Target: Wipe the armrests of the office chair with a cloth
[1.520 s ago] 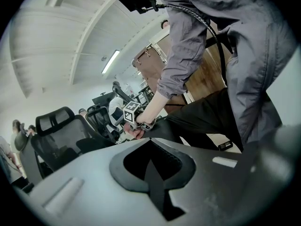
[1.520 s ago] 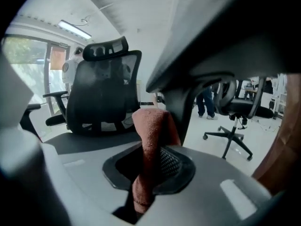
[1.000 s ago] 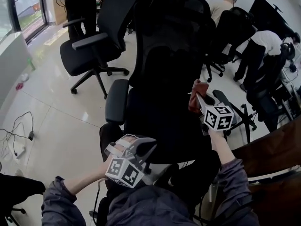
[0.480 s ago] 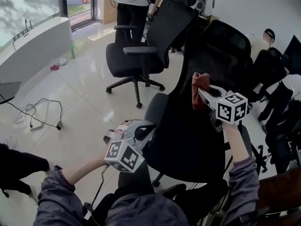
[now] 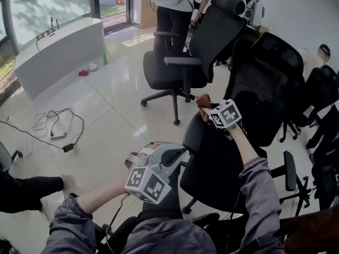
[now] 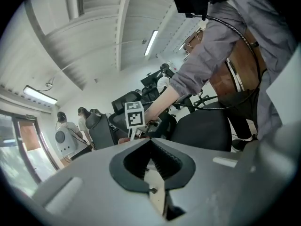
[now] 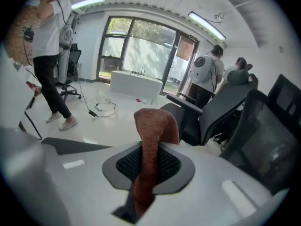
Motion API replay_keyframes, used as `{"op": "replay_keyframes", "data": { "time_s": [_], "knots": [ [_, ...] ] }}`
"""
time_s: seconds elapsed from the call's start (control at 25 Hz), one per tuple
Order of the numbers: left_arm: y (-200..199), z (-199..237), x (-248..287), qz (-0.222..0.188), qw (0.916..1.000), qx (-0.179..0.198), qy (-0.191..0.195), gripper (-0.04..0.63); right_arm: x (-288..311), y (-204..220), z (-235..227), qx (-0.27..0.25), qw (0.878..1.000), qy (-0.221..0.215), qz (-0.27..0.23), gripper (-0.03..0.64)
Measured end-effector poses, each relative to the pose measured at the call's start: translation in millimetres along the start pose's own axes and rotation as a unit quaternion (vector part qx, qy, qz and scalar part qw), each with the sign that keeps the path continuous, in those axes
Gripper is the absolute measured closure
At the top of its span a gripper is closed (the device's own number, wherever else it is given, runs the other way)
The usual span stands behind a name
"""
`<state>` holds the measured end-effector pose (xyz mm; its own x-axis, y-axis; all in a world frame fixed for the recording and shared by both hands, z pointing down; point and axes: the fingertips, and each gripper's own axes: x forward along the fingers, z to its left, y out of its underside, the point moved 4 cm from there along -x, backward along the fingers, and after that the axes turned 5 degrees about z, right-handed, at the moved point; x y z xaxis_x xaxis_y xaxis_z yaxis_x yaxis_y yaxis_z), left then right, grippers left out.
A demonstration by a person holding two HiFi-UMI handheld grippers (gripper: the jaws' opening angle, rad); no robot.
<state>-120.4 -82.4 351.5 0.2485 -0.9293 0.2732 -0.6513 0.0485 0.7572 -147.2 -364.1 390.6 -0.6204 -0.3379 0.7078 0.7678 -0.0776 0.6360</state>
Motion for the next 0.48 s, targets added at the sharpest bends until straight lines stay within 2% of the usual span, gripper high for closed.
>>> {"op": "replay_keyframes", "data": {
  "time_s": [0.08, 0.16, 0.24, 0.48],
  "knots": [
    [3, -10, 2, 0.001, 0.9999, 0.010, 0.009, 0.578, 9, 3, 1, -0.012, 1.000, 0.011, 0.018, 0.566],
    [5, -19, 2, 0.003, 0.9996, 0.019, 0.019, 0.578, 10, 6, 7, -0.013, 1.000, 0.002, 0.021, 0.567],
    [8, -25, 2, 0.003, 0.9995, 0.020, 0.026, 0.578, 2, 6, 21, -0.018, 1.000, -0.024, 0.008, 0.567],
    [20, -38, -1, 0.006, 0.9991, 0.004, 0.042, 0.578, -50, 9, 90, -0.075, 0.992, -0.094, -0.026, 0.566]
  ]
}}
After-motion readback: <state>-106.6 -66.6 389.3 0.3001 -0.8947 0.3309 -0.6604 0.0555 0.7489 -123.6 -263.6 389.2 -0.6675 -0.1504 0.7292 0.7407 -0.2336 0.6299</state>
